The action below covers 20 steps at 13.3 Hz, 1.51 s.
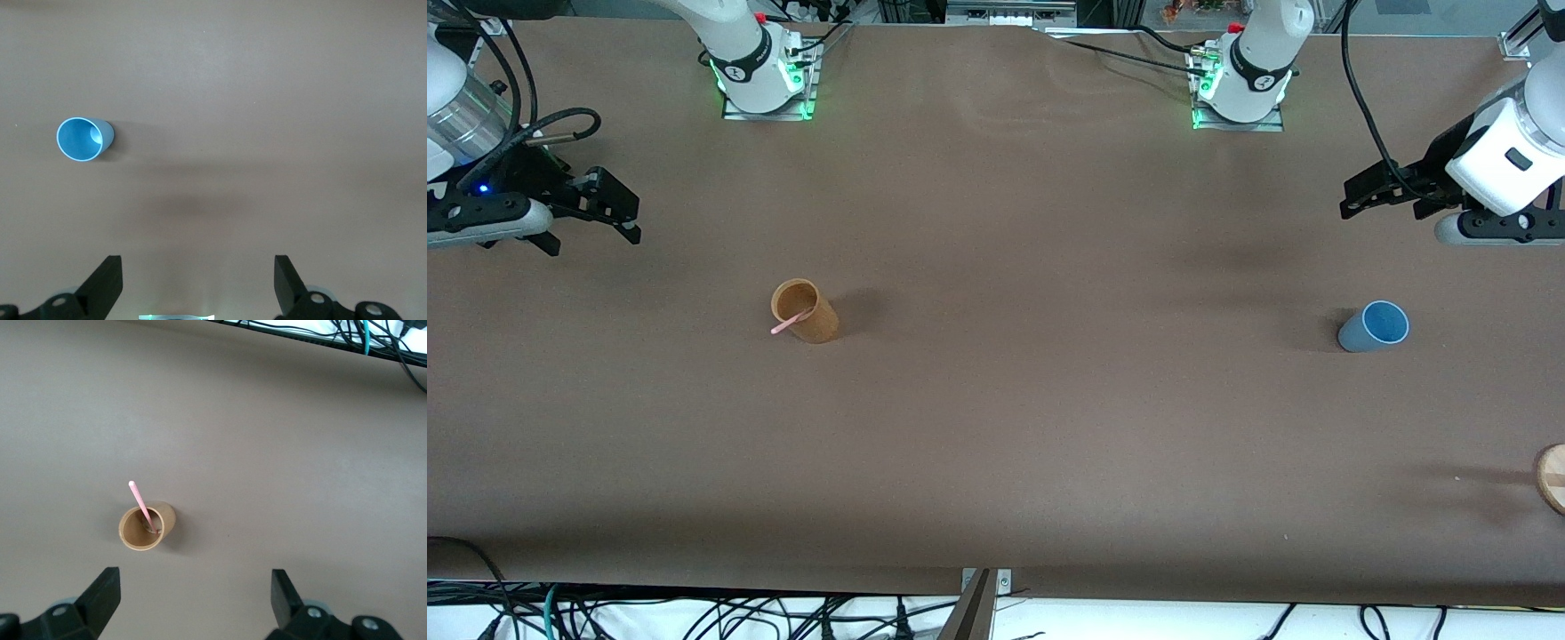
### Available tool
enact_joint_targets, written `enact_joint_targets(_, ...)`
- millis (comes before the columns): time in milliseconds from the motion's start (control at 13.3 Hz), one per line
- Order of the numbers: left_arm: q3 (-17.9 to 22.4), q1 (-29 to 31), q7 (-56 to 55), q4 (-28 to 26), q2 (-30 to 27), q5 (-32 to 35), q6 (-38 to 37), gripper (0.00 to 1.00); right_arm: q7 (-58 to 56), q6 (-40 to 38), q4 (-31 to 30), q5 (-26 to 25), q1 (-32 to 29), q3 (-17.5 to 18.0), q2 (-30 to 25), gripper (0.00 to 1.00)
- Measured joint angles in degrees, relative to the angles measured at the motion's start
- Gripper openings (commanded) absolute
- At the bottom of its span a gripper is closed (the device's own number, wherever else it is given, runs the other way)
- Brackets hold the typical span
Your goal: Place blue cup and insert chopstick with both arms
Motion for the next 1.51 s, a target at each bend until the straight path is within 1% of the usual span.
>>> enact_joint_targets(226, 0.2, 0.5, 0.9, 0.0, 0.0, 0.0, 0.0, 1.0, -2.1, 0.0, 0.0, 0.2, 0.0, -0.1, 0.0, 1.0)
enact_joint_targets(753, 0.2, 0.5, 1.1, 0.0, 0.3, 0.0, -0.1, 1.0, -2.8, 0.6, 0.0, 1.5, 0.0, -0.1, 0.0, 1.0)
enact_joint_targets(1129, -0.1, 0.5, 1.2, 0.0, 0.3, 0.0, -0.1, 1.0, -2.9, 0.9, 0.0, 4.6, 0.0, -1.3, 0.0, 1.0)
enact_joint_targets(1505, -0.1, 0.5, 1.2, 0.0, 0.3, 0.0, -0.1, 1.0, -2.9, 0.2, -0.1, 4.7, 0.1, -1.5, 0.1, 1.0)
